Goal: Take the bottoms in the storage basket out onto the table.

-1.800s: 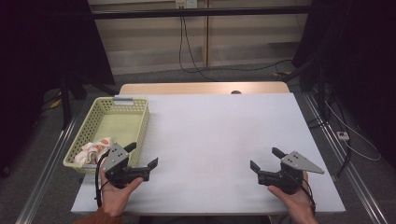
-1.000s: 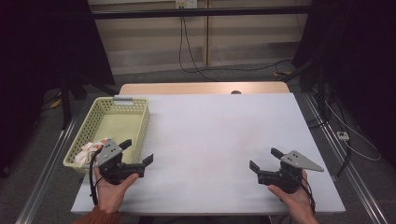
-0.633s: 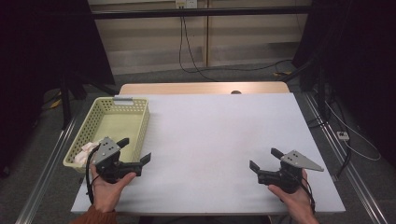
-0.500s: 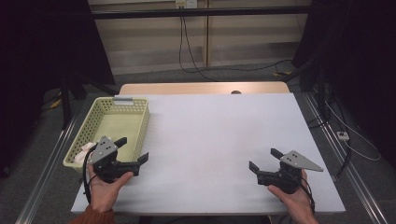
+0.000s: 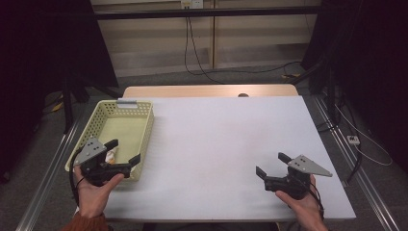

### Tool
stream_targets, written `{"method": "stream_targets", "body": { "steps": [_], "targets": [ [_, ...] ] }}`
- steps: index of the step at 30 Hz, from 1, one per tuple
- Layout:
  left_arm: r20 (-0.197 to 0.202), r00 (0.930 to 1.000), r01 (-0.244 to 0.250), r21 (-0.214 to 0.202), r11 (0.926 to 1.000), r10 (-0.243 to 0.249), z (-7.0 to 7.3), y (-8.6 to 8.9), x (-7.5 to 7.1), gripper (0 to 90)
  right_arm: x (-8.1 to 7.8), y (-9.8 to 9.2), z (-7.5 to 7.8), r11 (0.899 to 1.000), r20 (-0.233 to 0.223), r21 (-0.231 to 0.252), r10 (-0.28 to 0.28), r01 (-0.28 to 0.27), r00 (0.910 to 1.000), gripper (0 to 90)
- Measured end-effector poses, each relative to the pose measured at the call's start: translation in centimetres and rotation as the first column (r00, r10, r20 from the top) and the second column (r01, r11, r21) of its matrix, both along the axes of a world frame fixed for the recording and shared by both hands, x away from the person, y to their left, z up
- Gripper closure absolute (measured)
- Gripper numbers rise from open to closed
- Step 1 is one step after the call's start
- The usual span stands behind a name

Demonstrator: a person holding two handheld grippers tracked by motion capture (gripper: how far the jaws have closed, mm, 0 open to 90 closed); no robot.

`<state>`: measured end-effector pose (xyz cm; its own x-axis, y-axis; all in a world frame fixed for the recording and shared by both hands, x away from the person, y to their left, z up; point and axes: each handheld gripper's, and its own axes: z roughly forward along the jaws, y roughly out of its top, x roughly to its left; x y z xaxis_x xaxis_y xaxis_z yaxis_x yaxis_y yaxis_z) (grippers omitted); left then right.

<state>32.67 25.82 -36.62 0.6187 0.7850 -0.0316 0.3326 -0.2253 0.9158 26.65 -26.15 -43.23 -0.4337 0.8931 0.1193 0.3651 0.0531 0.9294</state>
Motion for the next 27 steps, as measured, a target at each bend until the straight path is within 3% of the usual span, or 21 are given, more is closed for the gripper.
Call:
{"method": "stream_targets", "body": {
  "steps": [6, 17, 20, 22, 27],
  "targets": [
    [0.005, 0.9996, -0.029, -0.007, 0.9996, 0.029, 0.6, 1.3, 0.0, 5.0, 0.1, 0.1, 0.0, 1.000, 0.000, 0.001, 0.003, -0.003, 1.0000, 3.3],
    [-0.010, 0.9987, -0.050, 0.021, 0.9985, 0.051, 1.6, 3.2, 0.2, 4.9, 0.3, 0.2, 0.0, 1.000, -0.002, 0.004, 0.007, -0.007, 1.0000, 3.3],
    [0.005, 0.9968, -0.079, 0.063, 0.9949, 0.079, 2.0, 3.7, 0.4, 4.5, 0.3, 0.2, 0.0, 1.000, -0.002, 0.003, 0.006, -0.006, 1.0000, 3.3],
    [0.007, 0.9960, -0.089, 0.066, 0.9939, 0.089, 2.1, 3.9, 0.4, 3.2, 0.3, 0.2, 0.0, 1.000, -0.003, 0.003, 0.006, -0.006, 1.0000, 3.3],
    [-0.023, 0.9951, -0.095, 0.060, 0.9937, 0.096, 2.5, 4.8, 0.8, 3.6, 0.3, 0.2, 0.0, 1.000, -0.002, 0.001, 0.007, -0.007, 1.0000, 3.4]
  ]
}}
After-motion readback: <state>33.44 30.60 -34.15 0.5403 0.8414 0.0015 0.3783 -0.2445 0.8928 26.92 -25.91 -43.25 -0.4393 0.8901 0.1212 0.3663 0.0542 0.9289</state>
